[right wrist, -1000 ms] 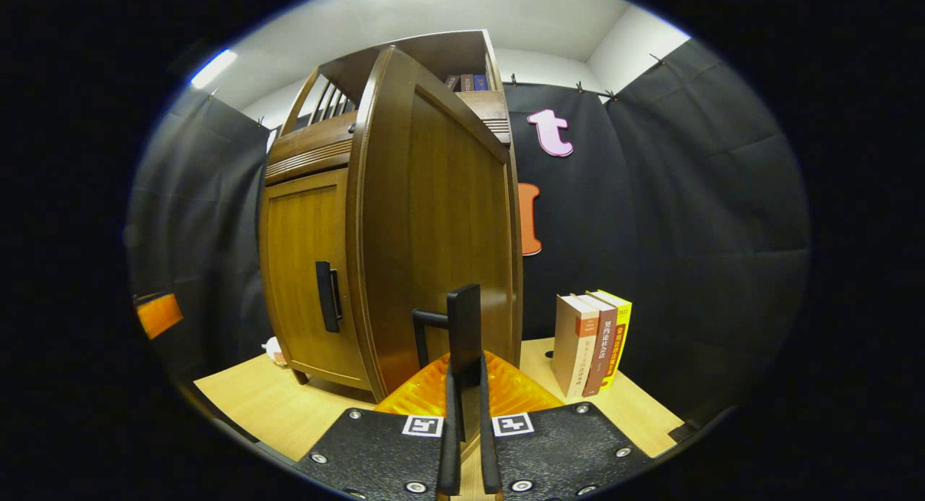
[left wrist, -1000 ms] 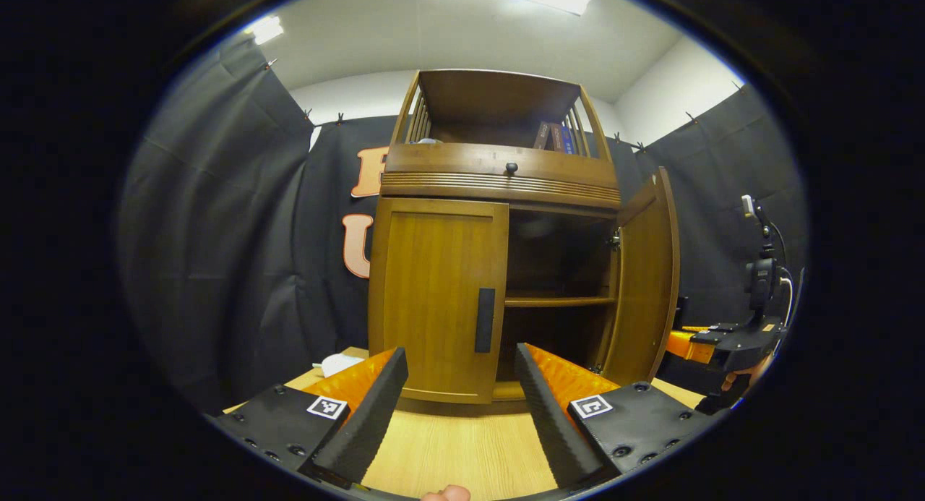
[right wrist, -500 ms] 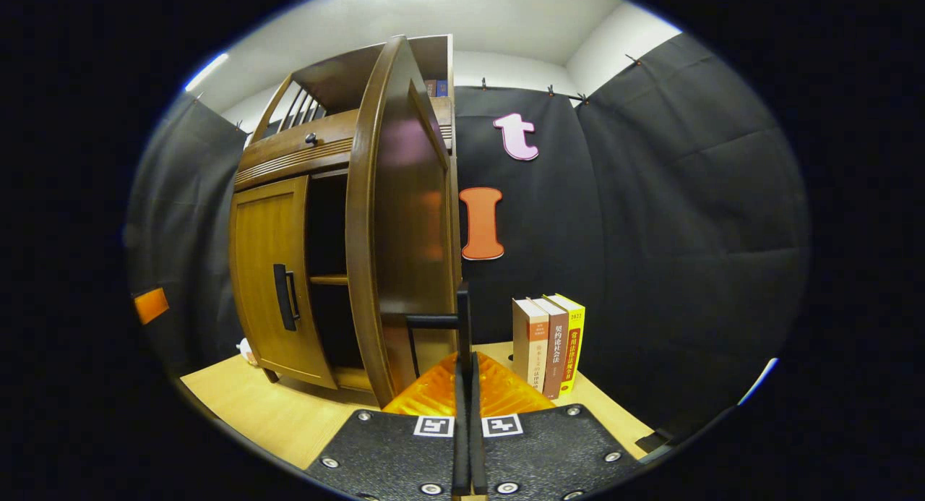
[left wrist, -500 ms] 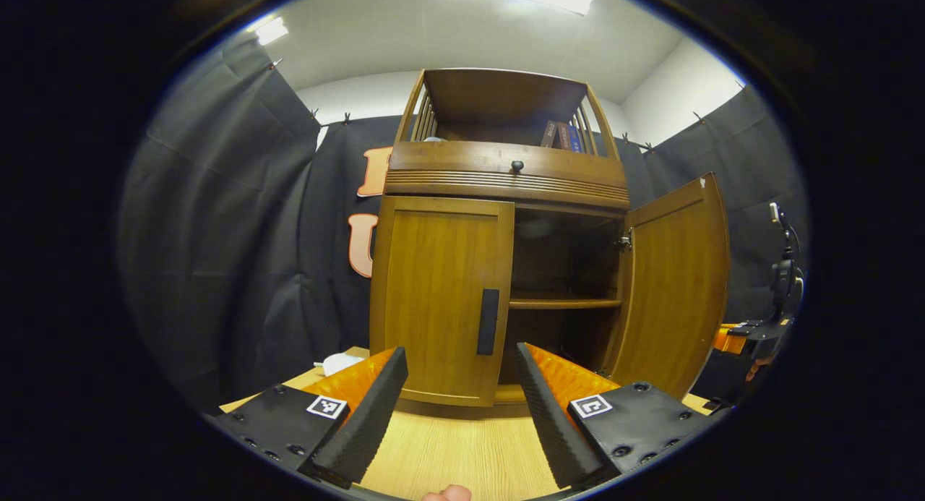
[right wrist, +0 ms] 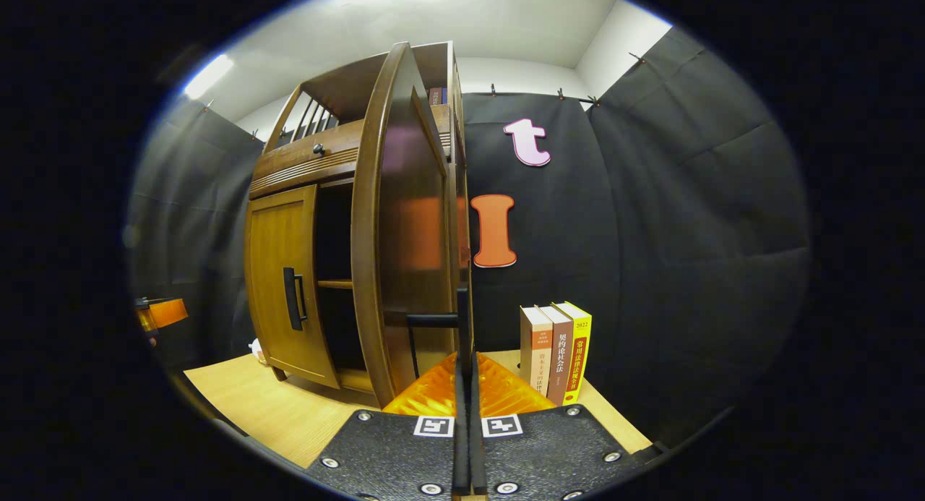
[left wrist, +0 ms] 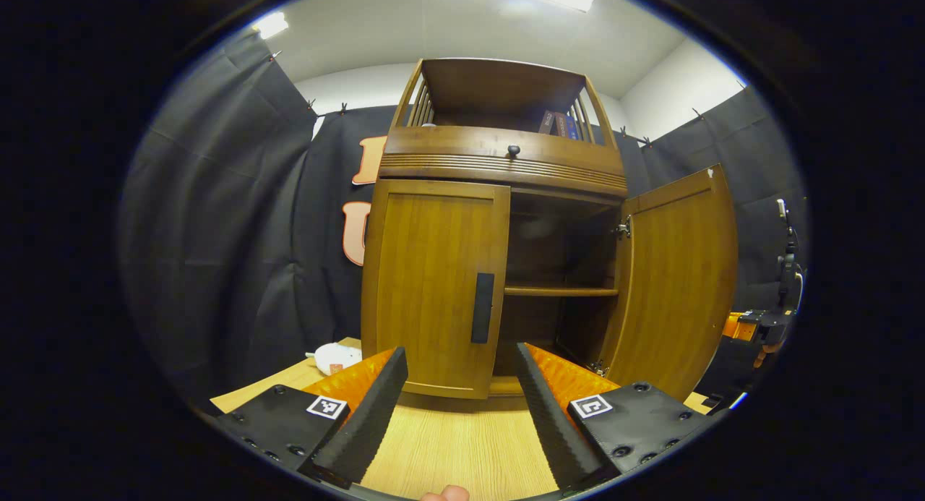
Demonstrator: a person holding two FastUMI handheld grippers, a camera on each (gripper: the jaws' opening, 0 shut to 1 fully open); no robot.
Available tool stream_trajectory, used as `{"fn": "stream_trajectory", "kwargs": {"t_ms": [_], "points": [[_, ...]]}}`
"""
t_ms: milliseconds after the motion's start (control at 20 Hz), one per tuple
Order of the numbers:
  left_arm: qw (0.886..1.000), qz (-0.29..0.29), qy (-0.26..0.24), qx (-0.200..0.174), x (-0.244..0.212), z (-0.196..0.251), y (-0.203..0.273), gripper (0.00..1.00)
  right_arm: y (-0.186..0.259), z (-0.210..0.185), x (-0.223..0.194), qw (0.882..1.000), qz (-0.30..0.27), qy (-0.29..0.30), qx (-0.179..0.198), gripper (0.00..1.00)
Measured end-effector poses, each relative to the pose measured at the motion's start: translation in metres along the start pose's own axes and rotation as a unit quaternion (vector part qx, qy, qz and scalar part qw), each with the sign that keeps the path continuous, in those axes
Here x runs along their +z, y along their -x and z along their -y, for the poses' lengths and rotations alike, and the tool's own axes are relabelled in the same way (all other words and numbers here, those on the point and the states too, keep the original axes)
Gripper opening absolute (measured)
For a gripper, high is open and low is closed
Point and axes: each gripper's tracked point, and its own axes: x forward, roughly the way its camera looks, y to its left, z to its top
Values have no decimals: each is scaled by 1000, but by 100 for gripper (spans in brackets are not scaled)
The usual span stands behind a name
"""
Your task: Open the right door of the double-door shoe cabinet with the right hand, and open the left door with the left hand.
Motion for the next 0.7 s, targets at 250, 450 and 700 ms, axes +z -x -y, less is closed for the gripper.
{"fn": "stream_trajectory", "kwargs": {"t_ms": [250, 450, 700], "points": [[1000, -3, -2, 7, -9, -2, -5, 97, 0, 0, -1, 999, -6, -10, 38, 0], [1000, -6, -1, 14, -9, -7, -16, 93, 0, 1, -2, 997, -2, -1, 73, 7], [999, 8, -22, 38, 0, -17, -37, 93, 4, 5, -12, 998, -9, -3, 67, 8]]}}
